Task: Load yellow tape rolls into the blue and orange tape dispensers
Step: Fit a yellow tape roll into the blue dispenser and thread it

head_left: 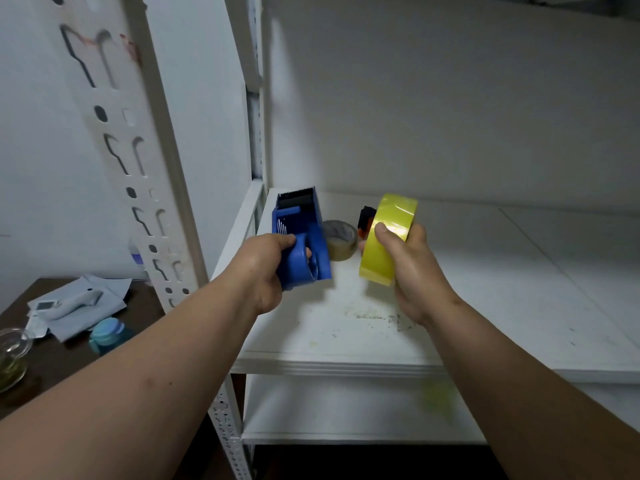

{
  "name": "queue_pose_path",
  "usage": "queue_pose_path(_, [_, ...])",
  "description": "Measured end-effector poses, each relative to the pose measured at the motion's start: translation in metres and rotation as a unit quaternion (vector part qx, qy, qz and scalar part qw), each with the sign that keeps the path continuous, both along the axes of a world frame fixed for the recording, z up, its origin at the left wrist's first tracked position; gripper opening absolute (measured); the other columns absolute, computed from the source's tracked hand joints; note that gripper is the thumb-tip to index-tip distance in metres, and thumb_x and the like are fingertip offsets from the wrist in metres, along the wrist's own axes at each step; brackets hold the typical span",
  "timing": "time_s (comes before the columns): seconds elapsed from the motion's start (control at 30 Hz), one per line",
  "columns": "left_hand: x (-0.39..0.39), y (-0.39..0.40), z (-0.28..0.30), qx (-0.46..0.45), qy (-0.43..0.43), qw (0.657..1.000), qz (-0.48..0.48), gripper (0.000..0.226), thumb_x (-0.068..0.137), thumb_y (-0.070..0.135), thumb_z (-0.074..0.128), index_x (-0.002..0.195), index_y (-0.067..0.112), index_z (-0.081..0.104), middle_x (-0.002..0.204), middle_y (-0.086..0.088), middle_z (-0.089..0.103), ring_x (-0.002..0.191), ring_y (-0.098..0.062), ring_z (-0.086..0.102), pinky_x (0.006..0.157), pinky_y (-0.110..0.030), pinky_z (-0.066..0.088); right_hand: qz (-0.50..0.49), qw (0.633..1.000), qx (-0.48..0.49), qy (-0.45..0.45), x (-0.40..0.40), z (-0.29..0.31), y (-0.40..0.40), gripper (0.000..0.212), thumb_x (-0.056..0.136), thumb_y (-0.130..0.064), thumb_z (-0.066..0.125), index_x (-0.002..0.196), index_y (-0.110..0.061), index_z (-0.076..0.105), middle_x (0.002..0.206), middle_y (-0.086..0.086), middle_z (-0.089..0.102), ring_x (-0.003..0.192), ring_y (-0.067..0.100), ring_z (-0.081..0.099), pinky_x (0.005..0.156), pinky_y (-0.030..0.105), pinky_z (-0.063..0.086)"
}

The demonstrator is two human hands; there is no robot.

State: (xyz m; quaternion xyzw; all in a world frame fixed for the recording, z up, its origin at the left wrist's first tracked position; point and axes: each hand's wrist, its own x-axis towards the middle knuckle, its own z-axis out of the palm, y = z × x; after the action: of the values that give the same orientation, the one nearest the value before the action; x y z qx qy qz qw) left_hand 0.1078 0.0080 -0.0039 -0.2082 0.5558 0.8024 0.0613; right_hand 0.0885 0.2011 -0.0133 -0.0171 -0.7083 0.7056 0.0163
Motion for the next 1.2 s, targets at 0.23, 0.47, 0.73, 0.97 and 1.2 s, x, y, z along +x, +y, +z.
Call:
queue_pose_path(0.23, [-0.004, 0.018, -0.002, 0.004, 0.014, 1.0, 0.008, 0.019, 0.098, 0.031, 0.047, 0.1, 0.02, 0.062, 0.085, -0.002, 0.071, 0.068, -0.019, 0.063, 0.059, -0.03, 0.04, 0.145, 0.985, 0.076, 0.046, 0.032, -0.013, -0.022, 0.036, 0.075, -0.027, 0.07, 0.107, -0.034, 0.057, 0.103, -0.004, 0.068, 0.093, 0.012, 0.066, 0.076, 0.029, 0.052])
queue_pose_path(0.47, [0.006, 0.019, -0.005, -0.025, 0.059, 0.998, -0.016, 0.04, 0.095, 0.056, 0.042, 0.094, 0.025, 0.068, 0.097, -0.005, 0.076, 0.091, -0.025, 0.071, 0.08, -0.04, 0.055, 0.147, 0.973, 0.145, 0.104, 0.041, -0.02, -0.034, 0.041, 0.078, -0.03, 0.068, 0.115, -0.028, 0.051, 0.113, 0.002, 0.062, 0.102, 0.019, 0.062, 0.084, 0.037, 0.054])
queue_pose_path(0.73, [0.019, 0.012, -0.012, 0.018, 0.116, 0.984, -0.131, 0.048, 0.077, 0.031, 0.071, 0.116, 0.003, 0.069, 0.116, -0.025, 0.069, 0.102, -0.037, 0.068, 0.099, -0.05, 0.048, 0.181, 0.935, 0.263, 0.156, 0.035, -0.019, -0.027, 0.039, 0.074, -0.039, 0.068, 0.107, -0.03, 0.048, 0.11, 0.002, 0.048, 0.098, 0.015, 0.052, 0.079, 0.026, 0.046])
queue_pose_path(0.97, [0.02, 0.008, -0.02, 0.139, 0.052, 0.981, -0.125, 0.057, 0.075, 0.026, 0.068, 0.125, 0.001, 0.062, 0.127, -0.024, 0.064, 0.12, -0.041, 0.059, 0.103, -0.051, 0.045, 0.281, 0.926, 0.241, 0.07, 0.021, 0.005, 0.004, 0.032, 0.067, -0.034, 0.074, 0.096, -0.024, 0.068, 0.101, -0.002, 0.067, 0.093, 0.01, 0.064, 0.084, 0.03, 0.054])
queue_pose_path(1.2, [0.021, 0.006, -0.018, 0.164, 0.068, 0.967, -0.181, 0.063, 0.064, 0.015, 0.08, 0.123, 0.0, 0.062, 0.12, -0.02, 0.064, 0.104, -0.035, 0.063, 0.095, -0.047, 0.051, 0.065, 0.99, 0.123, -0.018, -0.022, 0.0, 0.025, 0.008, 0.087, -0.028, 0.058, 0.089, -0.025, 0.066, 0.096, -0.003, 0.065, 0.089, 0.017, 0.058, 0.076, 0.033, 0.046])
